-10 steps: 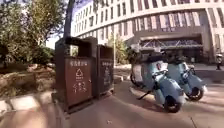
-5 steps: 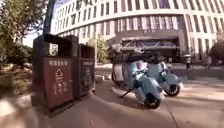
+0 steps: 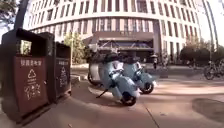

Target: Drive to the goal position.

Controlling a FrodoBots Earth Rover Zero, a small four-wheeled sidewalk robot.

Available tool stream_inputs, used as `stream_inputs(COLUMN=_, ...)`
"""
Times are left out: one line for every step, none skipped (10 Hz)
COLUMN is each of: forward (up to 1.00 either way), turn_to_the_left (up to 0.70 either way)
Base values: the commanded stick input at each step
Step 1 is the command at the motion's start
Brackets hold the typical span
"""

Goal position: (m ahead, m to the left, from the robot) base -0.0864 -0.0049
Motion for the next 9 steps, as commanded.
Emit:
stream_inputs(forward=0.00, turn_to_the_left=0.00)
stream_inputs(forward=-0.45, turn_to_the_left=0.00)
stream_inputs(forward=-0.45, turn_to_the_left=0.00)
stream_inputs(forward=-0.45, turn_to_the_left=0.00)
stream_inputs(forward=-0.45, turn_to_the_left=0.00)
stream_inputs(forward=-0.45, turn_to_the_left=0.00)
stream_inputs(forward=-0.45, turn_to_the_left=0.00)
stream_inputs(forward=-0.45, turn_to_the_left=0.00)
stream_inputs(forward=-0.45, turn_to_the_left=0.00)
